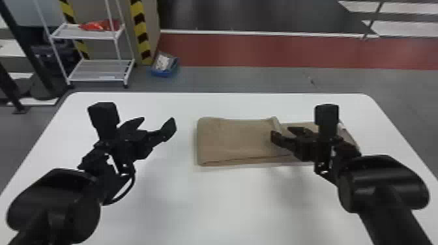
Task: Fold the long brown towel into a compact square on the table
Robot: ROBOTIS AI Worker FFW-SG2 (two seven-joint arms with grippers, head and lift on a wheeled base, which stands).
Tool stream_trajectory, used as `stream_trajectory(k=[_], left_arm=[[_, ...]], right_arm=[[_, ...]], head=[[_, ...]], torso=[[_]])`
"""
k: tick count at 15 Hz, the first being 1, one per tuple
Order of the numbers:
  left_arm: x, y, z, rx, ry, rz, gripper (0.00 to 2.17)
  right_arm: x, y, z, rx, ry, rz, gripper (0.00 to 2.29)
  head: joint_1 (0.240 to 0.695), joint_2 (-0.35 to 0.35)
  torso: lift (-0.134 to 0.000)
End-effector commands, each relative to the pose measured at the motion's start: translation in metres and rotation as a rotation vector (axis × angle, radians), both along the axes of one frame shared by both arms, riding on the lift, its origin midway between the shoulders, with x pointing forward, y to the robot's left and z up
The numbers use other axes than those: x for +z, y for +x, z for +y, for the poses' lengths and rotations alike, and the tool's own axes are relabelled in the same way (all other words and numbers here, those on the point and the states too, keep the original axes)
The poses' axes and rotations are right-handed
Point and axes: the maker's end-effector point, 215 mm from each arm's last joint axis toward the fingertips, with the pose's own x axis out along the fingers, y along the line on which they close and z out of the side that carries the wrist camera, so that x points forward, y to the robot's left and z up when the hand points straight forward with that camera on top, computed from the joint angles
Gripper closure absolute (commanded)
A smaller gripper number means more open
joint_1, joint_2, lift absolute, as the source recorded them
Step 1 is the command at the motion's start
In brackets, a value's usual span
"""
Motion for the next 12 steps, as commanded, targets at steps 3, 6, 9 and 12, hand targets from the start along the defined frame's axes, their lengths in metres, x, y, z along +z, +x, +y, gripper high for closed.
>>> stream_trajectory(k=[3,6,9,12], left_arm=[[-0.0003,-0.0007,0.0014,0.002,-0.001,0.001,0.09],[0.0005,-0.0006,0.0005,0.001,-0.003,-0.001,0.09],[0.0011,-0.0001,0.0021,0.004,-0.003,-0.002,0.09],[0.0012,-0.0001,0.0015,0.004,-0.005,-0.002,0.09]], right_arm=[[-0.0062,0.0012,-0.0008,-0.003,-0.005,0.026,0.57],[-0.008,0.001,-0.0011,-0.003,-0.005,0.04,0.6],[-0.009,0.0004,0.0006,0.001,0.005,0.042,0.85],[-0.0065,0.0013,0.002,0.006,0.008,0.033,1.0]], head=[[0.695,-0.04],[0.695,-0.039],[0.695,-0.039],[0.695,-0.037]], torso=[[-0.124],[-0.124],[-0.124],[-0.124]])
